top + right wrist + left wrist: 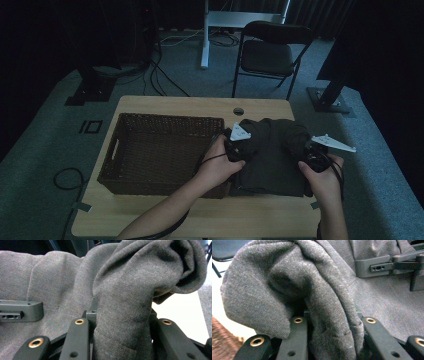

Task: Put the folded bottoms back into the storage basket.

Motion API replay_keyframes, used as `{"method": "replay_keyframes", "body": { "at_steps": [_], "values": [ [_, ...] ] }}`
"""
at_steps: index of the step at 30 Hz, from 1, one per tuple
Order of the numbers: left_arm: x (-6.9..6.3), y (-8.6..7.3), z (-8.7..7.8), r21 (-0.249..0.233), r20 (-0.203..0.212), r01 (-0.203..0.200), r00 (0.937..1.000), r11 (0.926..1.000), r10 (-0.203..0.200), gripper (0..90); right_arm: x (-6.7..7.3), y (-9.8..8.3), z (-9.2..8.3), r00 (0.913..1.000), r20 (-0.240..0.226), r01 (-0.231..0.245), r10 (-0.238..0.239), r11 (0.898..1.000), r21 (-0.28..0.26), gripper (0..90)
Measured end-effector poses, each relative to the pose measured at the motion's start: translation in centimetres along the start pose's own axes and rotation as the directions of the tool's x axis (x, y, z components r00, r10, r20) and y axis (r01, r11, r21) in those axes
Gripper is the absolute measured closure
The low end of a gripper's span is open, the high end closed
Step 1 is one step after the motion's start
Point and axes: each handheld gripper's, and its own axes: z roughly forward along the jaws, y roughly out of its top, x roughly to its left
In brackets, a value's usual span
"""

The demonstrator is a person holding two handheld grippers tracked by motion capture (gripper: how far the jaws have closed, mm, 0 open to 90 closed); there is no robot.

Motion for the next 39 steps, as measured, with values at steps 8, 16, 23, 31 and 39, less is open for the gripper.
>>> {"method": "replay_keyframes", "body": {
  "at_steps": [8, 16, 23, 31, 39],
  "values": [
    [1.7, 0.6, -2.4, 0.005, -0.009, -0.007, 0.9999, 1.0000, 0.007, 71.2, 2.1, 1.5, 1.0, 0.9993, -0.034, 0.016, -0.017, 1.000, -0.009, 62.1],
    [3.1, 1.0, -4.6, -0.012, -0.032, -0.005, 0.9995, 0.9999, 0.004, 71.2, 4.3, 3.0, 1.8, 0.9979, -0.047, 0.044, -0.045, 0.999, -0.023, 62.0],
    [4.6, 1.1, -6.5, -0.022, -0.056, -0.003, 0.9984, 0.9997, 0.002, 71.1, 6.1, 4.0, 2.8, 0.9959, -0.077, 0.045, -0.048, 0.998, -0.039, 62.0],
    [6.6, 0.6, -8.9, -0.033, -0.068, 0.012, 0.9976, 0.9994, -0.015, 71.1, 8.5, 5.0, 4.2, 0.9912, -0.117, 0.057, -0.063, 0.997, -0.047, 62.0],
    [8.0, 0.3, -11.1, -0.042, -0.100, 0.012, 0.9948, 0.9991, -0.016, 71.1, 10.7, 5.8, 5.5, 0.9864, -0.146, 0.067, -0.074, 0.996, -0.055, 62.0]
  ]
}}
